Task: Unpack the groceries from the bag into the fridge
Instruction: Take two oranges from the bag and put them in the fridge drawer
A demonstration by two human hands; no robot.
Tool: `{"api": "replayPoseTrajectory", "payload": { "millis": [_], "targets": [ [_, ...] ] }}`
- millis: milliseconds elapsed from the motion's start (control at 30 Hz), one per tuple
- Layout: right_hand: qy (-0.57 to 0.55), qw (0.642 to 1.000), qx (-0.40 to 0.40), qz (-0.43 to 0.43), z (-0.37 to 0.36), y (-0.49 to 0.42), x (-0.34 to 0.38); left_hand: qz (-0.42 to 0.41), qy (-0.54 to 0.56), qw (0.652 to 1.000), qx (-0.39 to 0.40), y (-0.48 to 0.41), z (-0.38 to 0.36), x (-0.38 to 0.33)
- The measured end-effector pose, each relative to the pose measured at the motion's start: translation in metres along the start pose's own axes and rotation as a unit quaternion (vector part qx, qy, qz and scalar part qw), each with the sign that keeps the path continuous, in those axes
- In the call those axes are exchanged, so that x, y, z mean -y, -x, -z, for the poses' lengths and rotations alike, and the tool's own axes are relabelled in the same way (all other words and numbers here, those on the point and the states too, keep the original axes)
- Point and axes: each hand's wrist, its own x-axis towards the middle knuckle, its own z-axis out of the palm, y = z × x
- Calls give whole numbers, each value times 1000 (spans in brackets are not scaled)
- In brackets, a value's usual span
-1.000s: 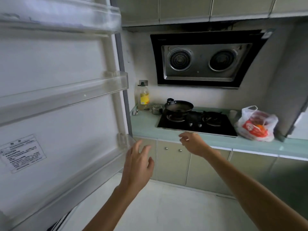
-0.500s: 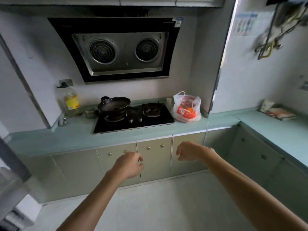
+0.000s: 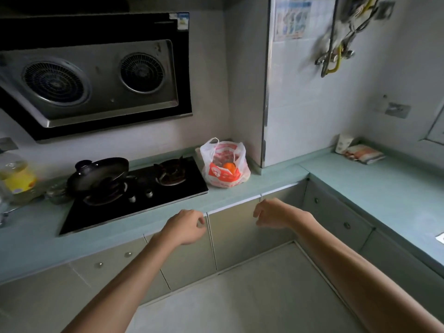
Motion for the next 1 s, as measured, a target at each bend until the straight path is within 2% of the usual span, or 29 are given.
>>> {"api": "replayPoseTrajectory", "payload": {
  "millis": [233,700,1000],
  "targets": [
    [-37,999,-1,-17,10,-73,-34,-19,11,1000,17,-97,-4,-13],
    [-17,999,24,-45,60,-289,-33,-56,64,995,59,-322,9,33],
    [-17,999,29,13,84,-392,-41,-68,111,989,72,-414,0,41]
  ]
}}
